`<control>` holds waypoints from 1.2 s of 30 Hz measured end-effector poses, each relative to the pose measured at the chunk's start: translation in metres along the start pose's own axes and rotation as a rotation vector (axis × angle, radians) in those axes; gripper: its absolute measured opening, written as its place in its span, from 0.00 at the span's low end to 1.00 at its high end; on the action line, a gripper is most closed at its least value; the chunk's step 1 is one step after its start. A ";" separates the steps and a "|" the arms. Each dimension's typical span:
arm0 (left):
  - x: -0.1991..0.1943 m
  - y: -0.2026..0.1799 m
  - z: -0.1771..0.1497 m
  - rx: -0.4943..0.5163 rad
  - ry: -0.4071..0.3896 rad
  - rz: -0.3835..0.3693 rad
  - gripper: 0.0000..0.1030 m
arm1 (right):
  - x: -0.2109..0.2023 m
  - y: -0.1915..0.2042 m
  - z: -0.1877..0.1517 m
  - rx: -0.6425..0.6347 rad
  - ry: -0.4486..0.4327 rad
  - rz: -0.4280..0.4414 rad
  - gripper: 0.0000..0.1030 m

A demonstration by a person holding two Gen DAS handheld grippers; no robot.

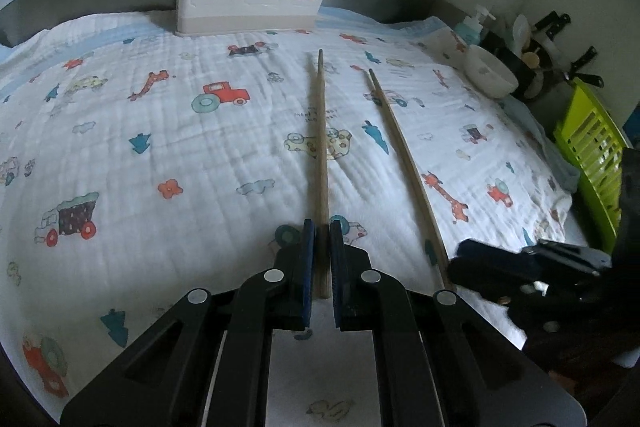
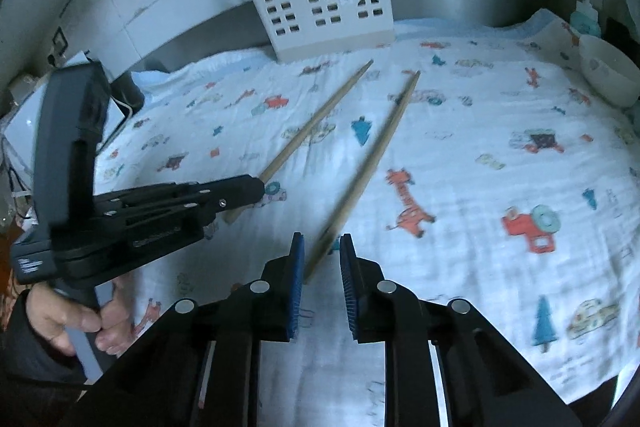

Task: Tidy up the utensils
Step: 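Close the left gripper on a chopstick while the right gripper grasps the last one, then lift the left gripper's chopstick into the holder while the right gripper carries its own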

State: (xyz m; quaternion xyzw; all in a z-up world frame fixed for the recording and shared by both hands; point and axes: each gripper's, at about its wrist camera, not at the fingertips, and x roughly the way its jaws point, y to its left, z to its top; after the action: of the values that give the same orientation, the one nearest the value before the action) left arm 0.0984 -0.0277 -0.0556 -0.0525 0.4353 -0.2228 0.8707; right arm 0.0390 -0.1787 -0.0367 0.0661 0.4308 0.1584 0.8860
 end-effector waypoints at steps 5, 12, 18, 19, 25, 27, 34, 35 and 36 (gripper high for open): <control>-0.002 0.002 -0.003 0.007 -0.003 -0.009 0.07 | 0.006 0.011 -0.002 -0.039 -0.009 -0.077 0.15; -0.001 -0.002 -0.004 -0.008 -0.014 0.012 0.08 | -0.001 0.000 -0.008 -0.048 -0.015 -0.109 0.06; 0.002 -0.011 -0.004 -0.030 -0.026 0.052 0.08 | -0.005 -0.012 -0.011 -0.033 -0.025 -0.076 0.06; 0.002 -0.012 -0.004 -0.033 -0.027 0.053 0.08 | -0.005 -0.012 -0.012 -0.035 -0.026 -0.072 0.06; 0.004 -0.014 -0.004 -0.052 -0.041 0.074 0.08 | -0.017 -0.023 -0.011 -0.030 -0.058 -0.063 0.06; 0.005 -0.014 -0.003 -0.064 -0.040 0.076 0.09 | -0.024 -0.028 -0.008 -0.030 -0.075 -0.067 0.06; 0.007 -0.017 0.001 -0.074 -0.027 0.107 0.07 | -0.061 -0.042 0.010 -0.073 -0.158 -0.077 0.06; 0.006 -0.017 0.001 -0.080 -0.031 0.109 0.06 | -0.069 -0.043 0.015 -0.080 -0.176 -0.076 0.06; 0.006 -0.017 0.002 -0.080 -0.033 0.111 0.06 | -0.074 -0.044 0.020 -0.087 -0.188 -0.077 0.06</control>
State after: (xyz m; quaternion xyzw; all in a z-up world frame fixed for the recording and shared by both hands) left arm 0.0975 -0.0455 -0.0541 -0.0666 0.4315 -0.1559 0.8860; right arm 0.0215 -0.2446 0.0190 0.0256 0.3407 0.1358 0.9300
